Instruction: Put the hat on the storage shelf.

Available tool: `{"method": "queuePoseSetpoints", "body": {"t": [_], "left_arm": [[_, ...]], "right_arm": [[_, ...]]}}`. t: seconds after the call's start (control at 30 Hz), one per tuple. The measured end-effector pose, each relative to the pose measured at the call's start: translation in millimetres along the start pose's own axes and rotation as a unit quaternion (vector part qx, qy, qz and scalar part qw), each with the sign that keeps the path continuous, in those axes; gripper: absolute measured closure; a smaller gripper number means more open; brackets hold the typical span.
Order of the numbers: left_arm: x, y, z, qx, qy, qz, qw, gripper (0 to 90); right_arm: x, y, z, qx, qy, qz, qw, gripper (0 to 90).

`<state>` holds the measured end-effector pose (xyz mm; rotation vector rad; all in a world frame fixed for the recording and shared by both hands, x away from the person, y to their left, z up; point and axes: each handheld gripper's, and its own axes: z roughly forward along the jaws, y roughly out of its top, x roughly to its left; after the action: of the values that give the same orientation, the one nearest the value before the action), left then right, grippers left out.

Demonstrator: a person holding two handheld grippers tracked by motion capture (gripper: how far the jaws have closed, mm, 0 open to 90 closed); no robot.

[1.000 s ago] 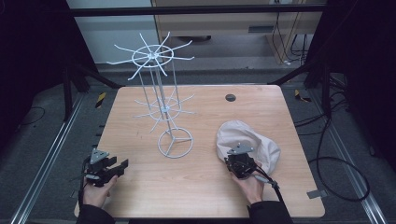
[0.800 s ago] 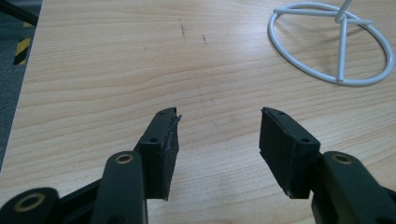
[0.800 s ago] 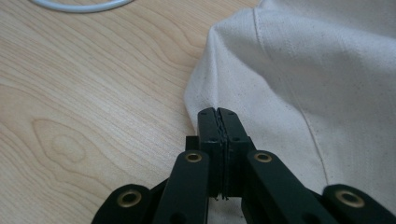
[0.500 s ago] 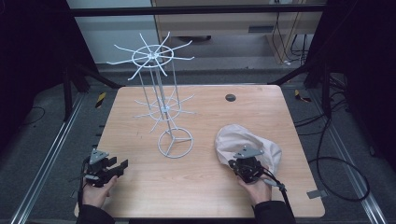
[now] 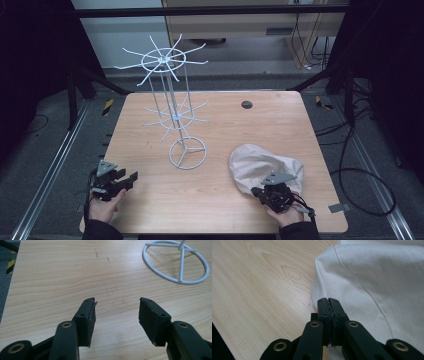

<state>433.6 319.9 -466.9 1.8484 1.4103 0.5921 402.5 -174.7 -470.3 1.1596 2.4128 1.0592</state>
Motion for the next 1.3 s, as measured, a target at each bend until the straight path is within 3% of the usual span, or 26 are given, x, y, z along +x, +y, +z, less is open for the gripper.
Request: {"method": "queuePoseSetpoints", "body": {"t": [0.1, 0.13, 0.23, 0.27, 0.37, 0.43, 0.5, 0.6, 0.67, 0.7, 0.73, 0.8, 0.9, 0.93, 1.03, 1.17, 1.2, 1.23, 1.27, 1.3], "left_arm": [[-0.2, 0.2, -0.5, -0.001, 0.0, 0.002, 1.0, 46.8], [0.0, 0.2, -0.4, -0.001, 0.001, 0.001, 1.0, 46.8], [0.5, 0.2, -0.4, 0.0, -0.001, 0.0, 1.0, 46.8], [0.5, 0.2, -0.4, 0.0, -0.001, 0.0, 1.0, 46.8], [-2.8, 1.2, -2.2, -0.005, -0.008, 0.0, 1.0, 48.4], [-12.2, 3.2, -3.5, -0.004, -0.027, 0.007, 0.9996, 50.4], [-16.7, 4.2, -3.9, -0.002, -0.036, 0.014, 0.9993, 51.5], [-33.5, 6.7, -3.8, -0.002, -0.057, 0.032, 0.9978, 53.1], [-49.6, 9.7, -3.2, -0.002, -0.072, 0.05, 0.9962, 53.2], [-64.8, 12.7, -1.9, -0.001, -0.085, 0.066, 0.9942, 53.7], [-64.8, 12.7, -1.9, -0.001, -0.085, 0.066, 0.9942, 53.7], [-80.7, 15.6, 0.9, 0.0, -0.1, 0.079, 0.9919, 53.6], [-104.0, 21.0, 5.8, 0.004, -0.116, 0.104, 0.9878, 52.1], [-118.0, 26.0, 9.0, 0.005, -0.122, 0.119, 0.9854, 51.9], [-135.1, 33.8, 13.0, 0.0, -0.135, 0.13, 0.9823, 50.6], [-162.1, 46.6, 25.6, -0.003, -0.145, 0.146, 0.9785, 48.3], [-162.1, 46.6, 25.6, -0.003, -0.145, 0.146, 0.9785, 47.9], [-176.1, 52.0, 34.0, -0.003, -0.149, 0.156, 0.9764, 47.9], [-176.1, 52.0, 34.0, -0.003, -0.149, 0.156, 0.9764, 47.9], [-189.8, 56.6, 44.0, 0.001, -0.155, 0.16, 0.9748, 47.9]], "right_arm": [[1.1, 2.8, -5.3, -0.019, 0.006, 0.01, 0.9998, 84.0], [0.7, 5.9, -10.8, -0.04, 0.002, 0.014, 0.9991, 80.1], [-3.9, 9.7, -23.0, -0.07, -0.028, 0.02, 0.9969, 75.5], [-3.9, 9.7, -23.0, -0.07, -0.028, 0.02, 0.9969, 75.5], [-17.9, 9.6, -43.4, -0.102, -0.072, 0.045, 0.9911, 66.7], [-25.5, 6.6, -54.3, -0.111, -0.096, 0.058, 0.9875, 63.9], [-30.0, 4.2, -60.2, -0.115, -0.105, 0.063, 0.9857, 63.1], [-40.8, -4.4, -73.6, -0.12, -0.133, 0.075, 0.9809, 59.3], [-43.5, -7.0, -76.0, -0.121, -0.14, 0.08, 0.9795, 57.7], [-46.9, -11.4, -77.6, -0.113, -0.149, 0.081, 0.9789, 54.2], [-46.9, -11.4, -77.6, -0.113, -0.149, 0.081, 0.9789, 54.2], [-49.3, -16.1, -76.0, -0.105, -0.159, 0.082, 0.9783, 50.8], [-52.9, -23.9, -69.7, -0.084, -0.164, 0.081, 0.9796, 44.5], [-53.6, -25.6, -68.5, -0.081, -0.165, 0.081, 0.9796, 44.0], [-55.4, -29.8, -65.2, -0.072, -0.161, 0.09, 0.9803, 44.3], [-55.9, -32.8, -61.6, -0.06, -0.156, 0.095, 0.9813, 47.2], [-56.6, -33.5, -60.3, -0.057, -0.159, 0.091, 0.9814, 49.1], [-56.4, -33.7, -59.5, -0.053, -0.158, 0.095, 0.9814, 51.5], [-56.4, -33.7, -59.5, -0.053, -0.158, 0.095, 0.9814, 51.5], [-57.6, -34.2, -57.3, -0.048, -0.157, 0.095, 0.9818, 55.8]]}}
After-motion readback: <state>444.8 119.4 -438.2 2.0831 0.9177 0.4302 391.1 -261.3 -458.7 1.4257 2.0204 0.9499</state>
